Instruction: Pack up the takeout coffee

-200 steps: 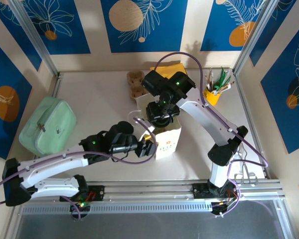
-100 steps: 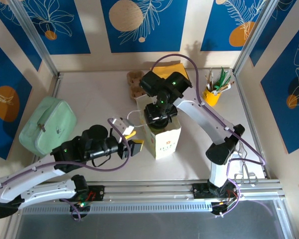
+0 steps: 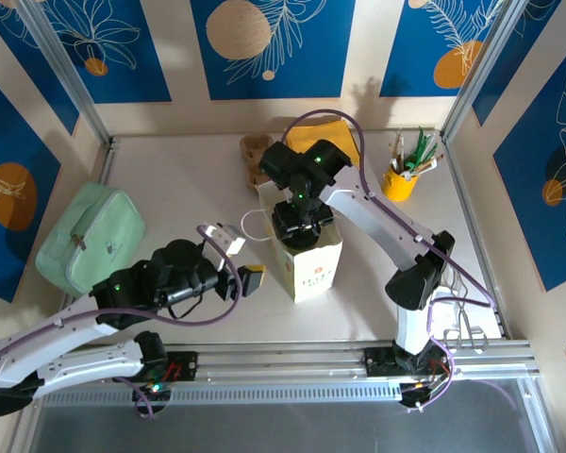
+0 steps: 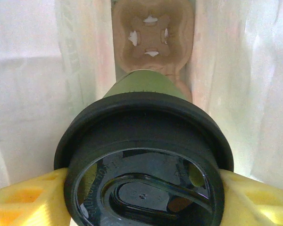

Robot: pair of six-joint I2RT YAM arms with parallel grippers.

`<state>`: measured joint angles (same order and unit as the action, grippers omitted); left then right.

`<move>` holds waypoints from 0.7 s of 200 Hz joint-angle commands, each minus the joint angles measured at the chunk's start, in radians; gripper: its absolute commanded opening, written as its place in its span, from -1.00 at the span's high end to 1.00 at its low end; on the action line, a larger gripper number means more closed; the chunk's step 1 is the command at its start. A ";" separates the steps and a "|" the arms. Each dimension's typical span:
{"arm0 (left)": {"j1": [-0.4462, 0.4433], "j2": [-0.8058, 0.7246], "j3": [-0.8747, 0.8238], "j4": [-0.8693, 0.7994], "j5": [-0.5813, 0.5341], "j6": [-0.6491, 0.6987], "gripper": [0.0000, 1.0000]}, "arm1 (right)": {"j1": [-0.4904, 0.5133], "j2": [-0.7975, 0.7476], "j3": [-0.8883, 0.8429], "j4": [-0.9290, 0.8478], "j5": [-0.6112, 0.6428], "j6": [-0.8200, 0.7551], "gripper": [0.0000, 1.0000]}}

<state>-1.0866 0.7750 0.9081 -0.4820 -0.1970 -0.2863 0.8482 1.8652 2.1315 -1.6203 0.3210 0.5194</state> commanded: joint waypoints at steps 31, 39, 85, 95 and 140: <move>0.007 -0.023 0.006 -0.034 -0.115 0.001 -0.66 | -0.016 0.000 -0.046 -0.094 -0.027 -0.015 -0.36; 0.006 -0.022 0.006 -0.039 -0.125 0.003 -0.67 | -0.018 -0.001 -0.053 -0.087 -0.032 -0.018 -0.36; 0.007 -0.028 0.007 -0.079 -0.247 -0.015 -0.75 | -0.026 0.002 -0.074 -0.071 -0.042 -0.025 -0.36; 0.007 -0.033 0.005 -0.094 -0.298 -0.032 -0.79 | -0.028 0.002 -0.076 -0.068 -0.045 -0.027 -0.36; 0.007 -0.093 -0.023 -0.118 -0.418 -0.057 -0.98 | -0.029 0.008 -0.081 -0.060 -0.049 -0.036 -0.36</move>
<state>-1.0866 0.7219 0.9043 -0.5743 -0.5213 -0.3218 0.8238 1.8652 2.0609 -1.6203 0.3054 0.4976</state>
